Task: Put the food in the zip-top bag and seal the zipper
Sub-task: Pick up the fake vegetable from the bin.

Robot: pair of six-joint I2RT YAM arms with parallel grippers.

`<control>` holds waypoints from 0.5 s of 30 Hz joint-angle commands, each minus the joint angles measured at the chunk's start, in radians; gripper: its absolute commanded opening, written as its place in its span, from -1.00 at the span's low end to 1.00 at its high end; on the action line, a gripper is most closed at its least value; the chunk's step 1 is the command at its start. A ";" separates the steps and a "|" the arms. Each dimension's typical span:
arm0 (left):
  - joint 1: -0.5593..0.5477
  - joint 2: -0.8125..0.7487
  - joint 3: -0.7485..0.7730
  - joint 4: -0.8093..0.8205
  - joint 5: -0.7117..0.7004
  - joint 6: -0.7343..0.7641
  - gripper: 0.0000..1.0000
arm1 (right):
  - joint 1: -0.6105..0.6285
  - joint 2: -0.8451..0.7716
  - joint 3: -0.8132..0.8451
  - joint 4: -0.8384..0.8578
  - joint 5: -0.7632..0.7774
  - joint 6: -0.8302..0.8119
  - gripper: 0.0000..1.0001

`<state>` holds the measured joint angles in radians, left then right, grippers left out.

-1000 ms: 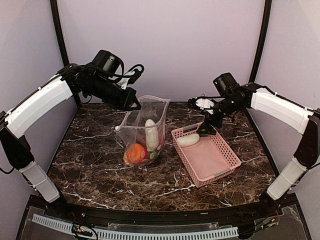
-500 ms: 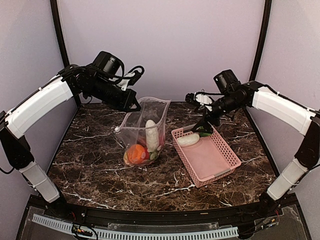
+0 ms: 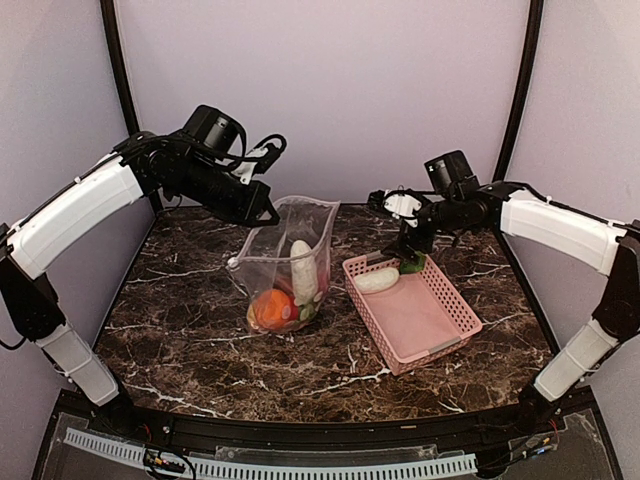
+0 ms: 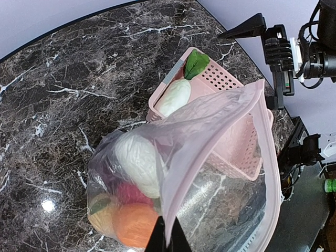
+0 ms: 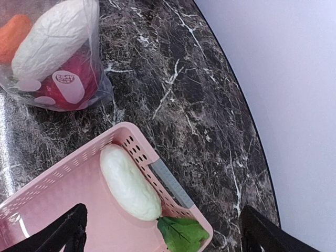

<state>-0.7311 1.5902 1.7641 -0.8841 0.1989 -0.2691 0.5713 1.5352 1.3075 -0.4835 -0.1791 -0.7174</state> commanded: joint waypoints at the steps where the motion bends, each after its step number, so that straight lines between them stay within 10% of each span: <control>1: -0.002 -0.041 -0.017 0.000 0.004 -0.001 -0.99 | -0.025 0.098 -0.013 0.008 -0.145 -0.083 0.83; 7: -0.001 -0.057 -0.038 -0.002 -0.005 -0.001 -0.99 | -0.028 0.264 0.162 -0.158 -0.150 -0.147 0.15; 15: -0.001 -0.061 -0.050 0.007 -0.001 -0.004 -0.99 | -0.021 0.341 0.154 -0.168 -0.088 -0.231 -0.04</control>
<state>-0.7311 1.5692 1.7302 -0.8829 0.1978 -0.2695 0.5461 1.8503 1.4418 -0.6270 -0.2909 -0.8951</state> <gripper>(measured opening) 0.007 0.479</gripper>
